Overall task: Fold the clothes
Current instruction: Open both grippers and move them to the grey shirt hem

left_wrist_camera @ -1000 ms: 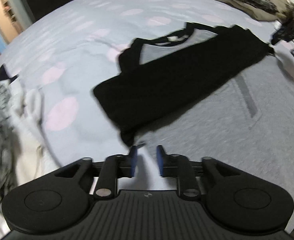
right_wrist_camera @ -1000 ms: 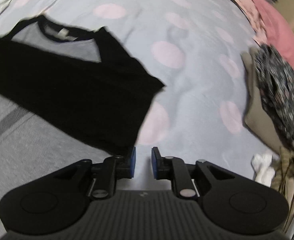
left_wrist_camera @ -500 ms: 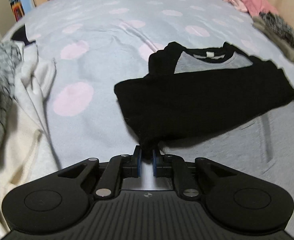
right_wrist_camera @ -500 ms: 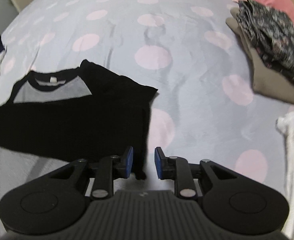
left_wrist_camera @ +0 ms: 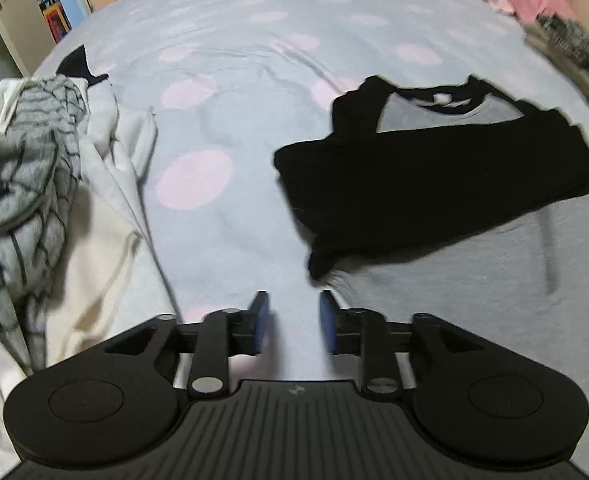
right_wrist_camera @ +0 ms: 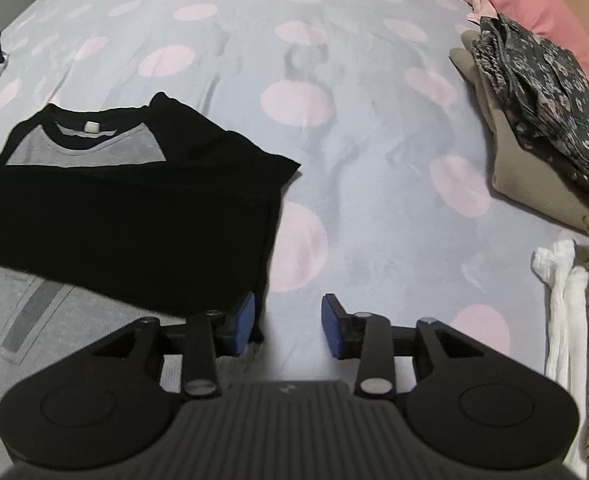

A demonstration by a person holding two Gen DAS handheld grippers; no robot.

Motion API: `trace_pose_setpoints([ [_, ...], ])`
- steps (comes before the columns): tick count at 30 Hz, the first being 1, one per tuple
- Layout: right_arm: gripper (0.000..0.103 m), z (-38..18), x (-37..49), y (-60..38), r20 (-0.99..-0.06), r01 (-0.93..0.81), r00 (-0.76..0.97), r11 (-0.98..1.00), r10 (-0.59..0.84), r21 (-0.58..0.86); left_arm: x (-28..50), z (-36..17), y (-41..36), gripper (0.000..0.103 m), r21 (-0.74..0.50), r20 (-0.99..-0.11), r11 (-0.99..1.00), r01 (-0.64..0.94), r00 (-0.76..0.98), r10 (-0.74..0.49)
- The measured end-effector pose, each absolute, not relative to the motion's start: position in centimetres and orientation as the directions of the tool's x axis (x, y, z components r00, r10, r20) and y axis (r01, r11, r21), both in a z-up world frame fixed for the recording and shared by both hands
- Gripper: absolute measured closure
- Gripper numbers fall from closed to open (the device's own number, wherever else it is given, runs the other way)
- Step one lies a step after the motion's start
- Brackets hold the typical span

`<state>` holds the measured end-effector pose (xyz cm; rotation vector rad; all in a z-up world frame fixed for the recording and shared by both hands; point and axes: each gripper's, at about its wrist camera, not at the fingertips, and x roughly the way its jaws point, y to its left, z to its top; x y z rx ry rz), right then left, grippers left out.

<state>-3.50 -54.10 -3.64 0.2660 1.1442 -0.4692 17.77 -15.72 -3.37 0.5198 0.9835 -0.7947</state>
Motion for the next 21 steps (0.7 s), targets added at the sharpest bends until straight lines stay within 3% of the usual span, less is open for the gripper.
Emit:
trace_pose_setpoints([
  [2,0.059,-3.6,-4.5,-53.2,-0.921,0.465,0.333,0.885,-0.204,-0.028,16.7,-3.1,-15.5,0.065,0.004,-0.881,0.603,0.798,0.288,-0.375],
  [8,0.059,-4.3,-7.8,-48.9,-0.938,0.363,0.324,0.932,-0.121,0.006,12.4,-3.5,-14.9,0.065,-0.048,-0.899,0.538,0.842,0.199,-0.391],
  [21,0.058,-6.9,-16.8,-41.7,-0.970,0.260,0.241,0.965,-0.018,0.047,5.4,-5.1,-10.1,0.064,-0.069,-0.964,0.503,0.861,0.072,-0.257],
])
